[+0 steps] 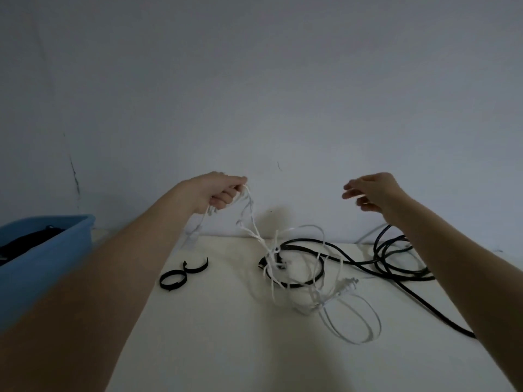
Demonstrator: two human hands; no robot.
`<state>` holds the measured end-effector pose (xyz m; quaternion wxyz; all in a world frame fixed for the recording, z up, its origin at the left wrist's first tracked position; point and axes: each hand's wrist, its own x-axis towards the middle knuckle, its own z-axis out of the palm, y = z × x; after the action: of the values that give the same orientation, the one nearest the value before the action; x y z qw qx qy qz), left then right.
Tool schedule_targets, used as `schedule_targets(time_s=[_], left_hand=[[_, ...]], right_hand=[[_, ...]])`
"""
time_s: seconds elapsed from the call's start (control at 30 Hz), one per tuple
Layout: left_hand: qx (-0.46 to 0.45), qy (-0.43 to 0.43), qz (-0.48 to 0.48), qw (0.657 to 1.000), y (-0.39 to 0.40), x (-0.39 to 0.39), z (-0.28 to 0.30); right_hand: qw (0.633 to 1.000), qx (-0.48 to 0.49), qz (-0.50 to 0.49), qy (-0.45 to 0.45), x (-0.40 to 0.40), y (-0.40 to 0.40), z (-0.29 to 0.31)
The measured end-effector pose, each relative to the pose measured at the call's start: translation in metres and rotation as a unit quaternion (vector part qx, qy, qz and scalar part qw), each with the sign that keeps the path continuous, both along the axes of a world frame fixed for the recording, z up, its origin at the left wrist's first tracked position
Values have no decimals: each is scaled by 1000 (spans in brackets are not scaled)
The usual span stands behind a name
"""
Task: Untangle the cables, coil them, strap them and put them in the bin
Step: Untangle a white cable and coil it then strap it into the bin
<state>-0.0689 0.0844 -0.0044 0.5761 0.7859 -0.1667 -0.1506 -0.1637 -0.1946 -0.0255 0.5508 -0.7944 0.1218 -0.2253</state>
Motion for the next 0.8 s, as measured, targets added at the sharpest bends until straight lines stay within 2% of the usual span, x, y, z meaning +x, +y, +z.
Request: schedule_targets(time_s=[0.07, 0.13, 0.2, 0.33, 0.43, 0.53, 0.57, 0.63, 0.67, 0.73, 0.8], left_hand=[[33, -4, -39, 999, -12, -11, 2], [36, -11, -83, 996, -26, -21, 9], [14, -23, -111, 994, -34, -28, 19], [-124, -18, -95, 987, -34, -29, 39], [-238, -15, -49, 970, -27, -21, 51], [-373, 18, 10, 928, -24, -14, 60], [-416, 30, 30, 908, -23, -12, 66], [-499, 52, 64, 863, -10, -7, 78], [-511, 40, 77, 855, 0, -4, 86], [-460, 18, 75, 884, 14, -1, 95], [-408, 64, 25, 910, 11, -6, 91]], right_hand=[[993, -40, 115, 10, 1, 24, 2], [967, -107, 232, 13, 3, 54, 10], [946, -159, 283, -5, 8, 81, 18], [936, -288, 202, 11, 26, 91, 6], [906, -385, 174, 37, 29, 76, -17], [893, -424, 126, 80, 34, 60, -34], [879, -453, 102, 110, 35, 53, -42], [821, -536, 48, 193, 32, 31, -59], [795, -560, 18, 234, 27, 21, -68], [769, -571, -26, 286, 15, 5, -71], [788, -547, -15, 283, 18, 2, -60]])
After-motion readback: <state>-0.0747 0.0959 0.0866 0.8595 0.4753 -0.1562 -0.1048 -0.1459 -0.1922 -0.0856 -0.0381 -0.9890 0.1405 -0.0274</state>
